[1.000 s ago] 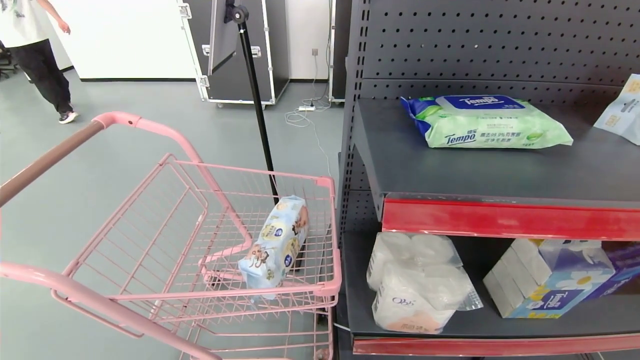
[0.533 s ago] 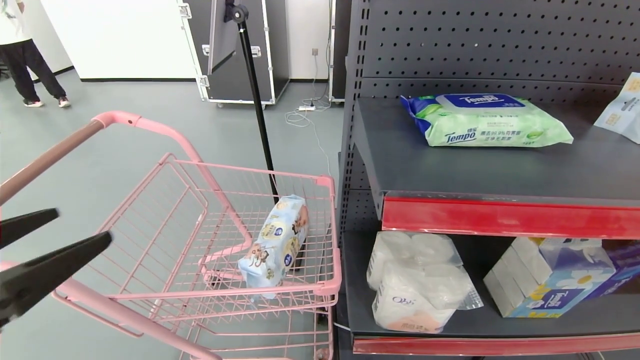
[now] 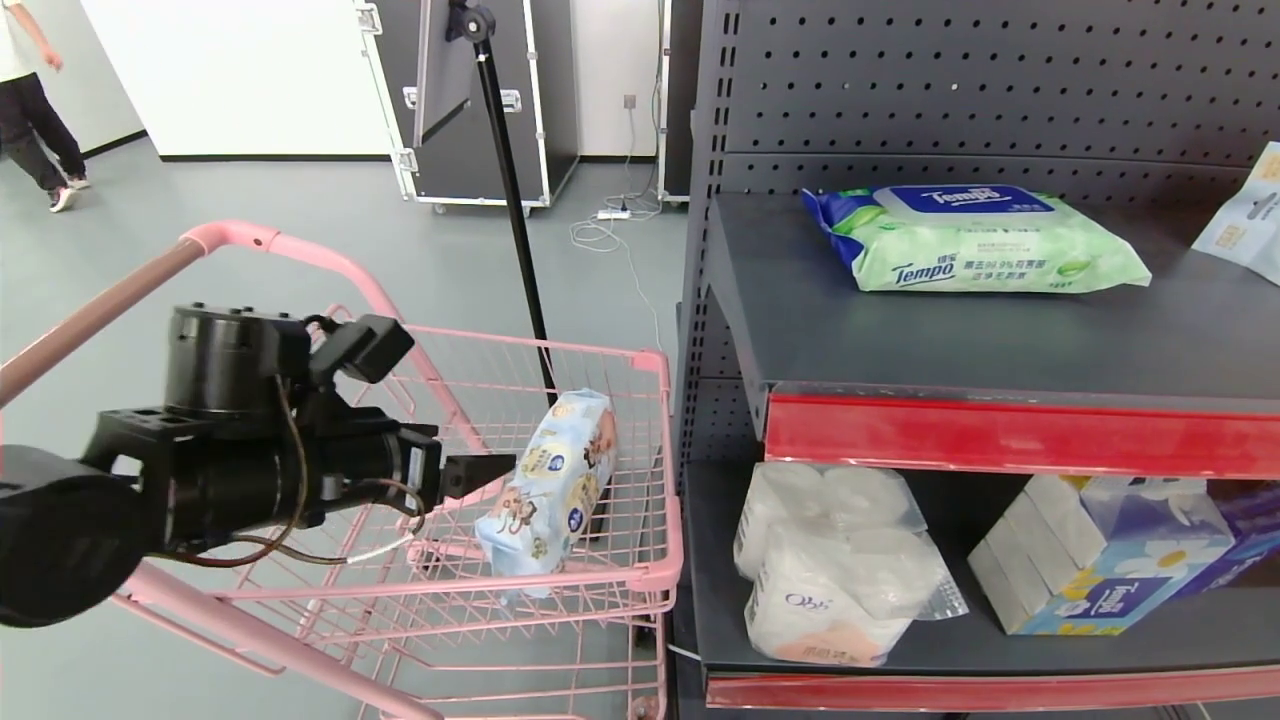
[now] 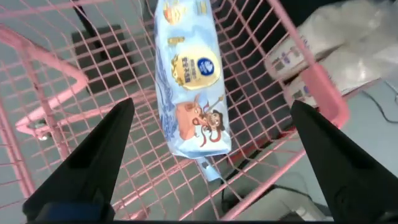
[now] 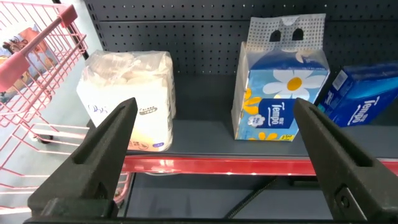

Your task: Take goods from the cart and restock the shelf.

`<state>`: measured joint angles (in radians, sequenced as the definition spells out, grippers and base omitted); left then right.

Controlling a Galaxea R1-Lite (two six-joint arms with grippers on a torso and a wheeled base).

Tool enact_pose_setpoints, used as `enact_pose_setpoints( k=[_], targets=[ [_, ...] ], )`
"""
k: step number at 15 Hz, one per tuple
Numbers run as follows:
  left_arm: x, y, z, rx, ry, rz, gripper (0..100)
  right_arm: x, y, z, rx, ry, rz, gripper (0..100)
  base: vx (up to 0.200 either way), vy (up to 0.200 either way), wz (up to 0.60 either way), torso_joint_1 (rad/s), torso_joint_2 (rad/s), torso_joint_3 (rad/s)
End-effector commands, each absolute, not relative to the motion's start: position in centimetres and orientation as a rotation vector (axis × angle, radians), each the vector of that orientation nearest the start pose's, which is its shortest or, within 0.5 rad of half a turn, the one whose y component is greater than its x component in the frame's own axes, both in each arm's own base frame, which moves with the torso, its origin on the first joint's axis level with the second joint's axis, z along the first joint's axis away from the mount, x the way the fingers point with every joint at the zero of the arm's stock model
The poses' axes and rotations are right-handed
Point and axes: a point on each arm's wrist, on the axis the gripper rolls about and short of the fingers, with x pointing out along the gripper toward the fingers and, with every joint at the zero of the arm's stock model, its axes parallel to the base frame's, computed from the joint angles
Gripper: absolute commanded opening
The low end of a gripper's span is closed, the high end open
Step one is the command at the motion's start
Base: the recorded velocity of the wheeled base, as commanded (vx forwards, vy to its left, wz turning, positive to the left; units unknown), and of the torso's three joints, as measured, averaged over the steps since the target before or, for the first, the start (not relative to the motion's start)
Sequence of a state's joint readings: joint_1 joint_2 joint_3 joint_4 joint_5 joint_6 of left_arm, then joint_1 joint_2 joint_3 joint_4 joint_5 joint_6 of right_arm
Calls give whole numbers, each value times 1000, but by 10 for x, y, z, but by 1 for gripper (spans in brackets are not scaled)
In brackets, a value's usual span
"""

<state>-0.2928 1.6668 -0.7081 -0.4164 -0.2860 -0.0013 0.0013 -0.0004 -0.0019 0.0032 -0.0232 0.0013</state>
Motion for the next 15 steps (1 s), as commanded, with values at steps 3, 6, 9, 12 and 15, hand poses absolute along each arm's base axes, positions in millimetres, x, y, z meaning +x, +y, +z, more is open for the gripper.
enact_pose_setpoints(
  k=[3,6,9,12,15],
  targets=[
    [291,-102,97,17,669,-563,100,-23,-1,76,2,2,-20,100,0,0,0,0,0,0],
    [291,-112,89,31,686,-582,100,-23,-1,76,2,2,-20,100,0,0,0,0,0,0],
    [290,-123,80,47,709,-609,100,-23,-1,76,2,0,-20,100,0,0,0,0,0,0],
    [295,-129,68,60,722,-595,100,-23,-1,76,2,0,-21,100,0,0,0,0,0,0],
    [305,-135,58,76,736,-569,100,-23,-1,76,2,0,-20,100,0,0,0,0,0,0]
  ],
)
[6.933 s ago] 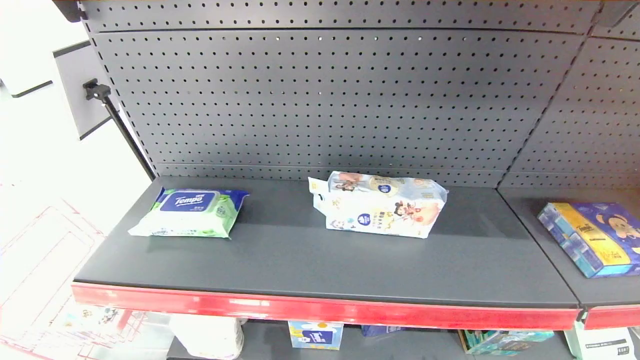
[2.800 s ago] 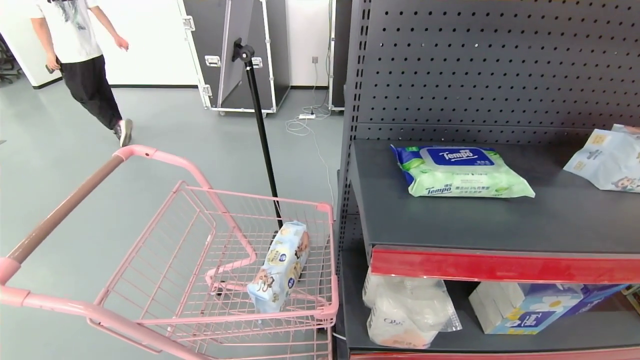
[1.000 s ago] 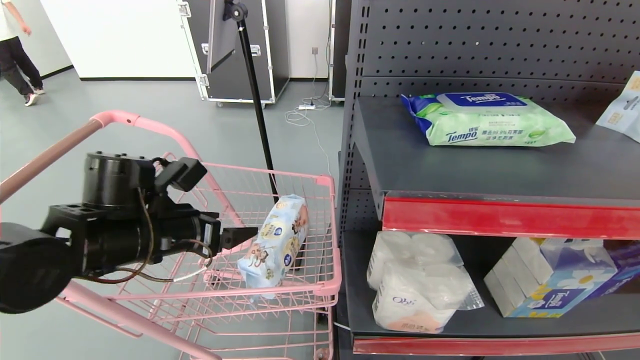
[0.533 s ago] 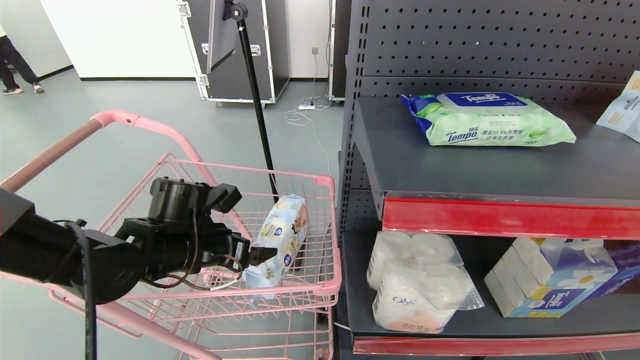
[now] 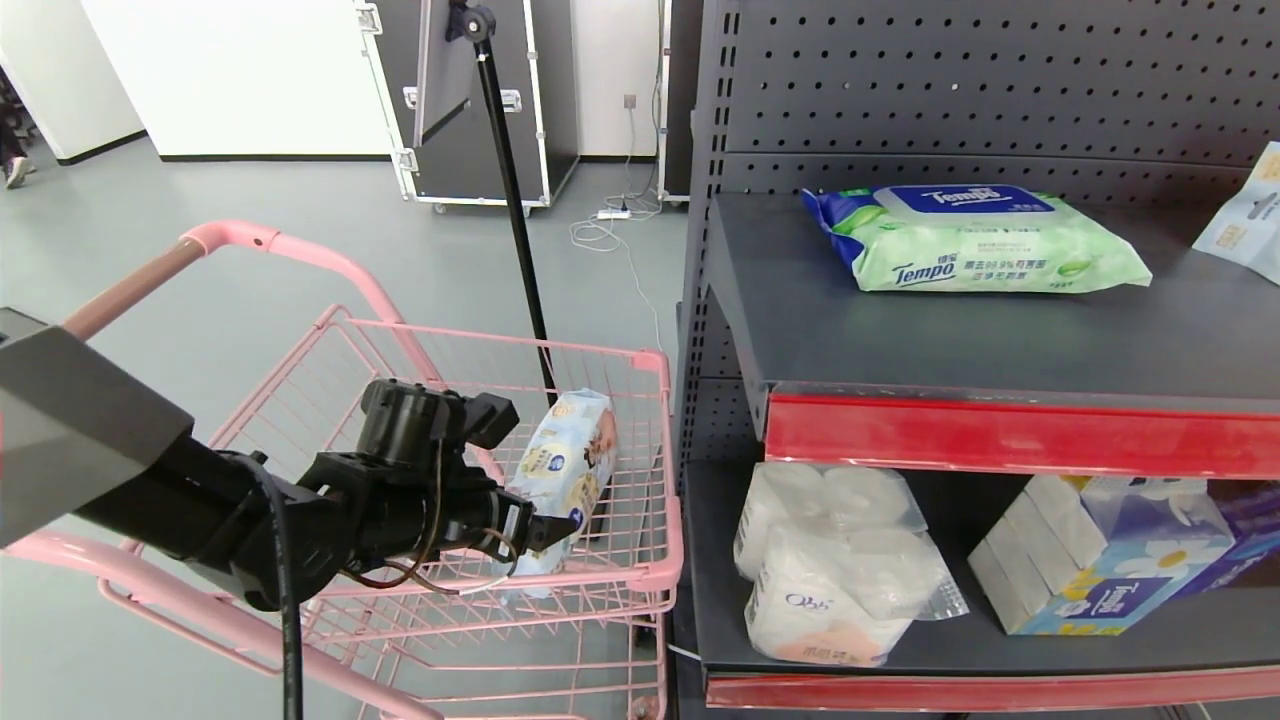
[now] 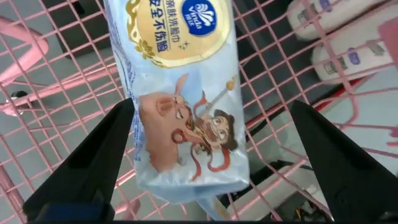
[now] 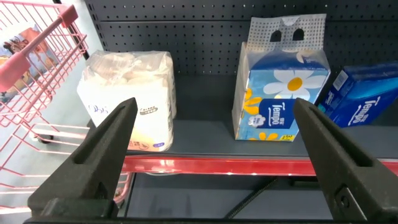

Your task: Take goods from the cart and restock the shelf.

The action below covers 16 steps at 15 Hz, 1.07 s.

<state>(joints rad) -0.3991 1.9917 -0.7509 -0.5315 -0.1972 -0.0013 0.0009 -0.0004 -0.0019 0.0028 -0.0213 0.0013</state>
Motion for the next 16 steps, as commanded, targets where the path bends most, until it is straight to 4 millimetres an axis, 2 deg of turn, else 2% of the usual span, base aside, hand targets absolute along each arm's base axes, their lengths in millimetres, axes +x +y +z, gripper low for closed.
enact_pose_setpoints(
  k=[1,7,10,11,13,16],
  targets=[
    [310,-137,54,79,738,-562,100,-23,-1,76,2,2,-20,100,0,0,0,0,0,0],
    [317,-157,40,108,752,-581,100,-23,-1,76,2,2,-20,100,0,0,0,0,0,0],
    [316,-157,34,115,770,-562,100,-23,-1,76,2,2,-20,100,0,0,0,0,0,0],
    [315,-157,32,119,777,-554,0,-23,-1,76,2,0,-20,100,0,0,0,0,0,0],
    [317,-157,34,121,767,-537,0,-23,-1,76,0,2,-20,100,0,0,0,0,0,0],
    [309,-153,45,119,748,-524,0,-23,-1,76,2,2,-20,100,0,0,0,0,0,0]
  ],
)
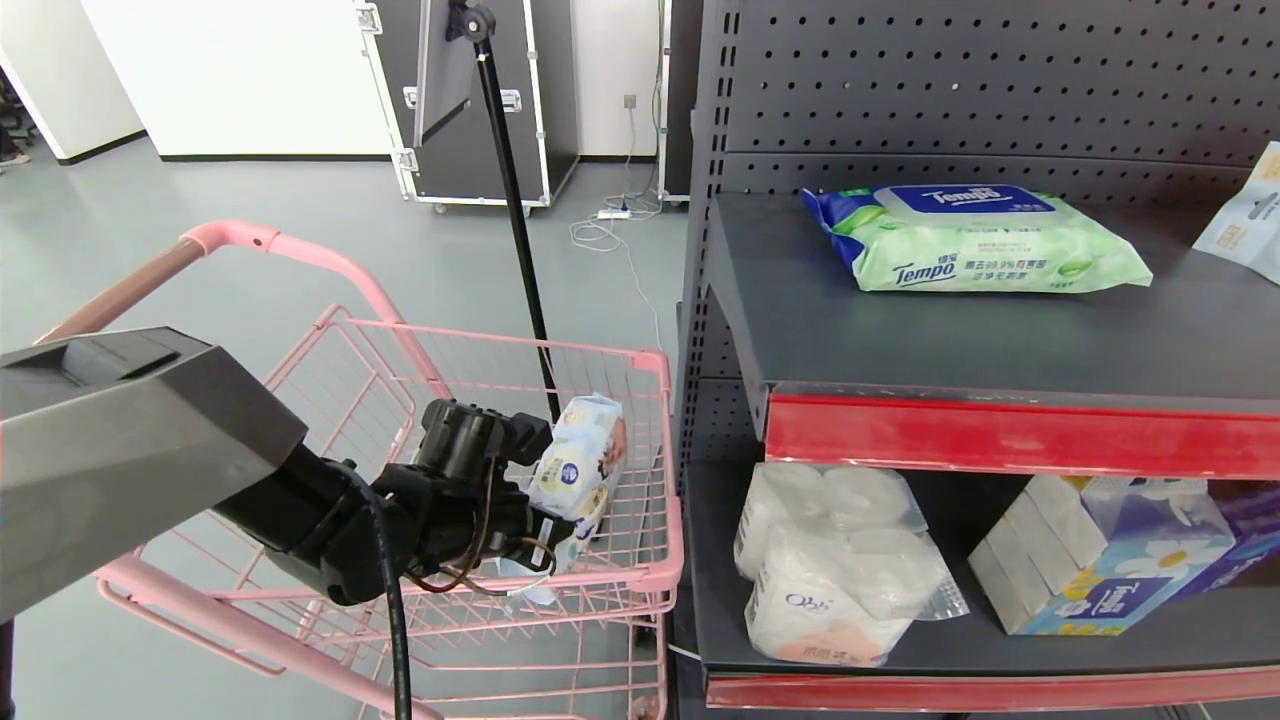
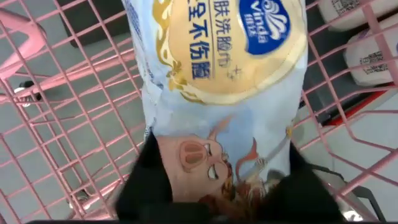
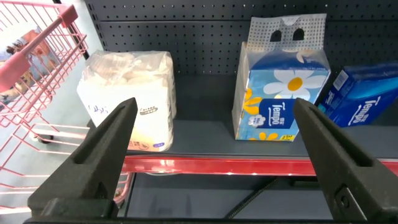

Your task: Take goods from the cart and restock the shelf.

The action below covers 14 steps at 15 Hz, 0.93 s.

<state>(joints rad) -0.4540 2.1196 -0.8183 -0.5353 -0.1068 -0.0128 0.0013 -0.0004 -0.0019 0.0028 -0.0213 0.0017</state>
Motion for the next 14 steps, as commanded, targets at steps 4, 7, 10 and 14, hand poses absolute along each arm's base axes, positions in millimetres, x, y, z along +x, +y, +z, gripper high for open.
enact_pose_setpoints(
  k=[4,7,10,14],
  targets=[
    [300,-133,103,35,596,-462,0,-23,-1,76,0,2,-20,100,0,0,0,0,0,0],
    [276,-105,168,-8,401,-419,0,-23,-1,76,0,0,-20,100,0,0,0,0,0,0],
    [213,-68,221,-33,279,-368,0,-23,-1,76,2,2,-20,100,0,0,0,0,0,0],
    [110,-29,256,-53,141,-319,0,-23,-1,76,2,2,-20,100,0,0,0,0,0,0]
  ],
)
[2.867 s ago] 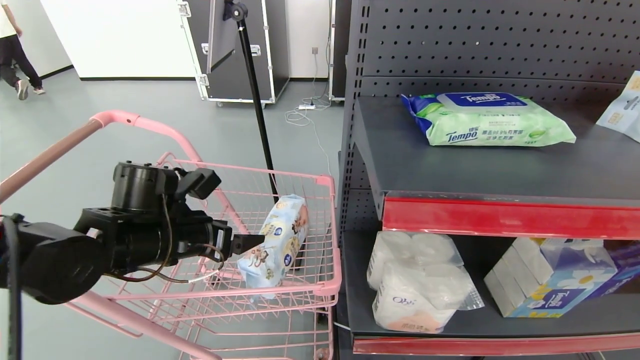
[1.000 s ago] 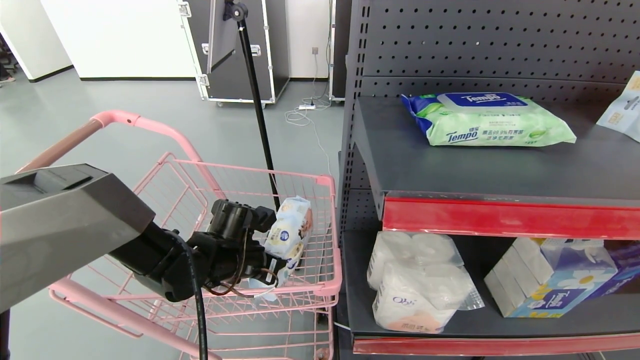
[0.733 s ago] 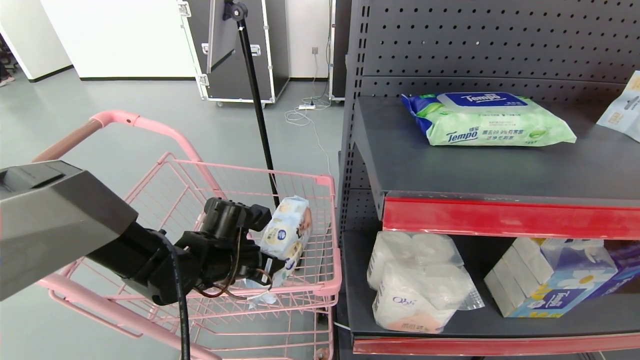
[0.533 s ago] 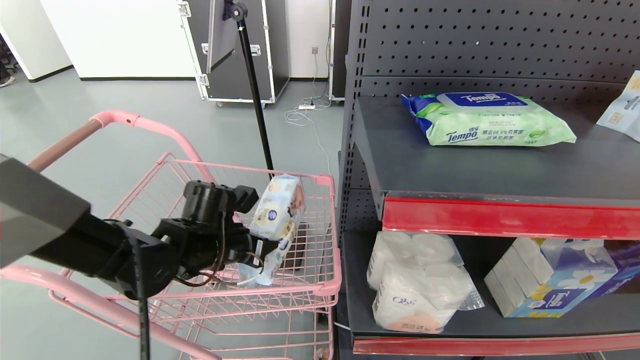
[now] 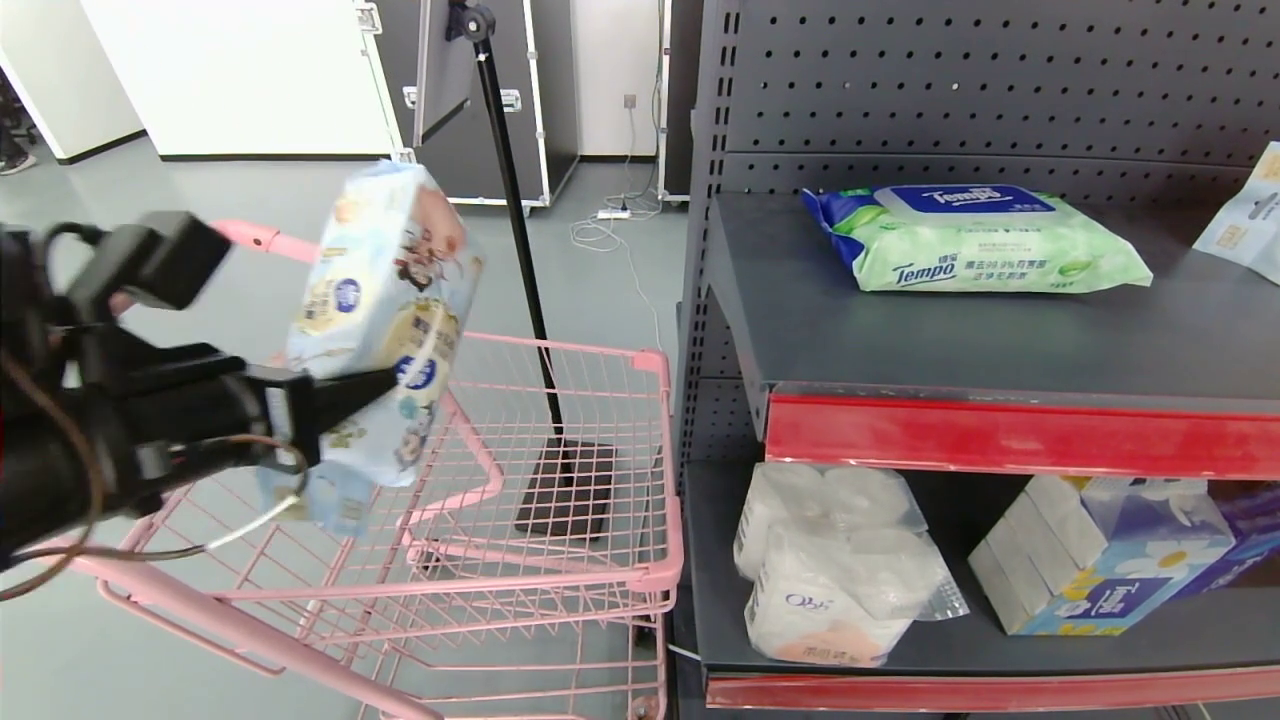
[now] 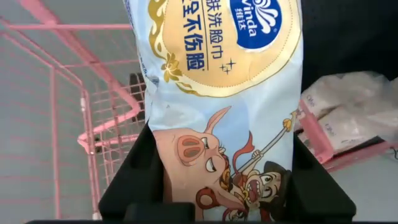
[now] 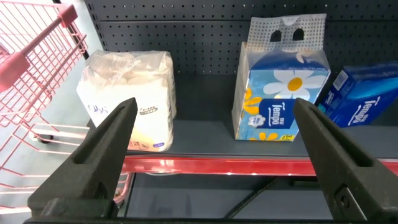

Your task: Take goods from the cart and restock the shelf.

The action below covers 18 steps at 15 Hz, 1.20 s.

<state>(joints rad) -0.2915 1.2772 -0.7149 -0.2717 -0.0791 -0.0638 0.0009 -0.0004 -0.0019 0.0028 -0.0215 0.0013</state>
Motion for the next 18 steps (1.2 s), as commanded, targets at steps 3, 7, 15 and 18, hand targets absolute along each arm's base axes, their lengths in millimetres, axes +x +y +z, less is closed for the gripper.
enact_pose_setpoints(
  k=[3,7,15,18],
  targets=[
    [13,-5,241,-20,125,-321,0,-23,-1,76,0,2,-20,100,0,0,0,0,0,0],
    [-35,7,216,-23,61,-324,0,-23,-1,76,0,2,-20,100,0,0,0,13,-53,-34],
    [-37,8,203,-25,66,-324,0,-23,-1,76,0,0,-20,100,0,0,0,152,-484,-333],
    [-36,7,204,-22,64,-320,0,-23,0,76,-2,0,-18,100,0,0,0,206,-580,-375]
  ],
)
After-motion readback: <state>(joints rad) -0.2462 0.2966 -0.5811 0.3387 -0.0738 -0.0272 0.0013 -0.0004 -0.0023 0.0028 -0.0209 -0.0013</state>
